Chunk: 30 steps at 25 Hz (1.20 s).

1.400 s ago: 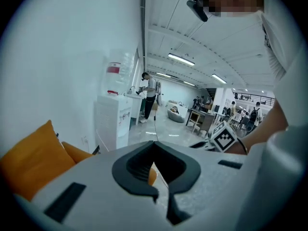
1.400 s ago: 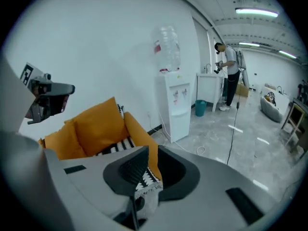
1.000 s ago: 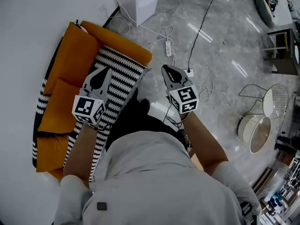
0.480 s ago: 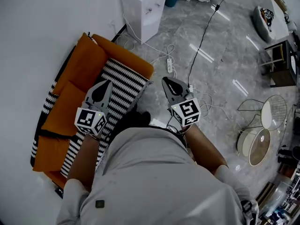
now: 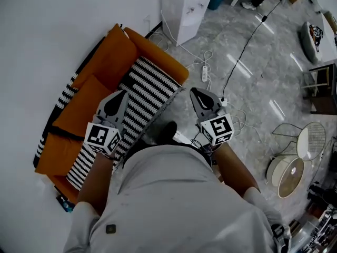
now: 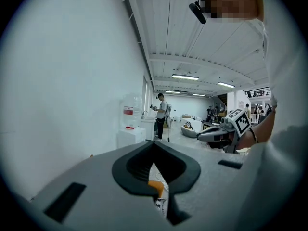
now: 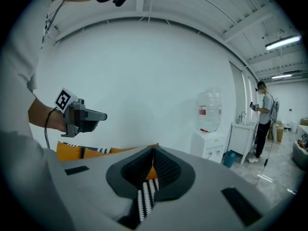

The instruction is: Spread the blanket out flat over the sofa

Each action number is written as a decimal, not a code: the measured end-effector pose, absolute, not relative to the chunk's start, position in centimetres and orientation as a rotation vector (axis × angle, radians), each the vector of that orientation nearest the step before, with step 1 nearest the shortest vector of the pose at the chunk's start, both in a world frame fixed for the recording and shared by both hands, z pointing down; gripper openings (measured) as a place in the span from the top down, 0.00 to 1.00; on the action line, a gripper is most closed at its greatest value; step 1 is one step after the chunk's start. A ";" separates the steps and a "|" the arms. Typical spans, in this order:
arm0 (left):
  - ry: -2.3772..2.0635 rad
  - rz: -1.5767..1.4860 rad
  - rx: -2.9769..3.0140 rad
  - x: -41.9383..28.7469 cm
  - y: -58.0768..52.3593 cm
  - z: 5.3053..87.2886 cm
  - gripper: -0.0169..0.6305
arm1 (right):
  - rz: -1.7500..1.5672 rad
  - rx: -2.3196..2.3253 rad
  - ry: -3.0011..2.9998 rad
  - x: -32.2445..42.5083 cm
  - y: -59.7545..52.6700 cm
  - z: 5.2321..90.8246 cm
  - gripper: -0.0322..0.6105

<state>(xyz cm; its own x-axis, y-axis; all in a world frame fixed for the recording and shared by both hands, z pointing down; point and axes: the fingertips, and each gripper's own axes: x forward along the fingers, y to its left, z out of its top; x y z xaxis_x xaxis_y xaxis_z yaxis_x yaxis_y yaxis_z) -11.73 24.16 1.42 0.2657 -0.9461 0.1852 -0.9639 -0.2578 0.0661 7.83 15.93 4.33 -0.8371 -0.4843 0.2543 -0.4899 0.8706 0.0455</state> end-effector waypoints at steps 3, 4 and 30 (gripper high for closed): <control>-1.820 0.161 2.355 -13.1 26.5 1.1 0.96 | 0.013 0.727 -2.794 6.6 17.6 3.7 0.91; -1.823 0.158 2.355 -13.5 27.4 1.0 0.96 | 0.006 0.724 -2.798 6.1 18.3 3.5 0.91; -1.751 0.090 2.477 -19.5 57.6 -0.4 0.96 | -0.067 0.751 -2.838 -3.1 49.7 0.3 0.91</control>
<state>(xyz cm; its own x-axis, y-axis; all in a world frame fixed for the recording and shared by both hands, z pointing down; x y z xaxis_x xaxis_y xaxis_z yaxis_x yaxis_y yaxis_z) -19.48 57.62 -0.44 0.3344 -0.9359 0.1103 -0.9423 -0.3304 0.0533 -3.07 49.66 0.32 -0.8496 -0.4939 0.1849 -0.4847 0.8695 0.0955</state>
